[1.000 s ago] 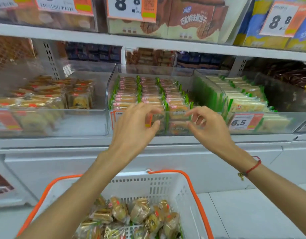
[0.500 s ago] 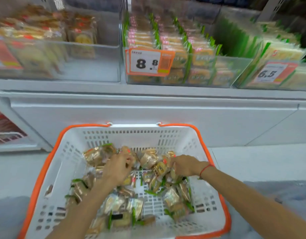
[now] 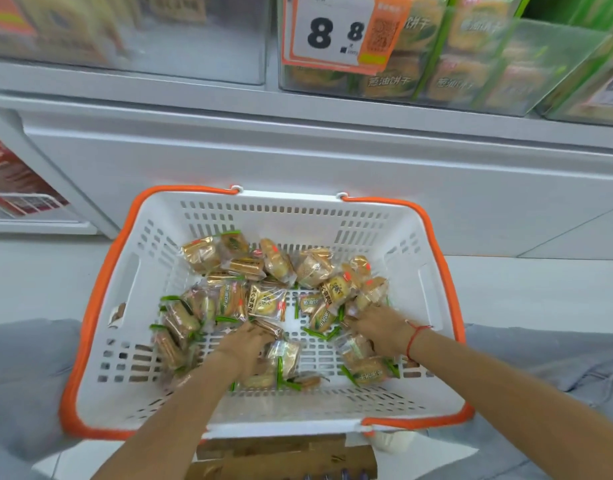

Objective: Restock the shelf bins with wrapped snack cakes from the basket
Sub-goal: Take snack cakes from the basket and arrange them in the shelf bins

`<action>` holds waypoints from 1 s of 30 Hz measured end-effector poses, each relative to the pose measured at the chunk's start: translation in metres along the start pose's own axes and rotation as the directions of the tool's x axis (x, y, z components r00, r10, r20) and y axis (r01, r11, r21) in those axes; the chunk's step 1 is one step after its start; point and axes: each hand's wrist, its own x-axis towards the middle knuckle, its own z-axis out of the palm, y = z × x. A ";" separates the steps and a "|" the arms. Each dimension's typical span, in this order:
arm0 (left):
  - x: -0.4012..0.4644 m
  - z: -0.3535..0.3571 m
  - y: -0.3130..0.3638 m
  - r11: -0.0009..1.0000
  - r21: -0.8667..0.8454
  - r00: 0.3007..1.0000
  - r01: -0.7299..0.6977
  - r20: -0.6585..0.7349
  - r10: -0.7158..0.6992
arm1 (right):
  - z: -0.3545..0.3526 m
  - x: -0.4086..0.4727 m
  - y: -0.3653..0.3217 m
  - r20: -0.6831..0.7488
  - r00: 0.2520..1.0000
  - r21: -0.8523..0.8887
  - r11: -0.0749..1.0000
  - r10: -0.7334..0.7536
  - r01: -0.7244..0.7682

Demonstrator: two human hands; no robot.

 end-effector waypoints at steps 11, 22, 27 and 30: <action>-0.010 -0.014 0.000 0.868 -0.481 0.992 0.125 0.066 -0.107 | -0.017 -0.013 0.017 0.100 0.991 0.466 0.876 0.086 -0.123; -0.030 -0.152 0.066 0.687 -0.621 0.831 -0.377 -0.555 -0.045 | -0.141 -0.079 0.068 -0.190 0.976 0.925 0.353 0.110 0.140; -0.049 -0.208 0.076 0.411 -0.806 0.869 -0.425 -0.491 -0.065 | -0.179 -0.128 0.091 -0.373 0.920 0.914 0.218 0.123 0.341; -0.065 -0.241 0.081 0.334 -0.802 0.837 -0.495 -0.544 -0.066 | -0.193 -0.152 0.102 -0.495 0.836 0.868 0.185 0.236 0.461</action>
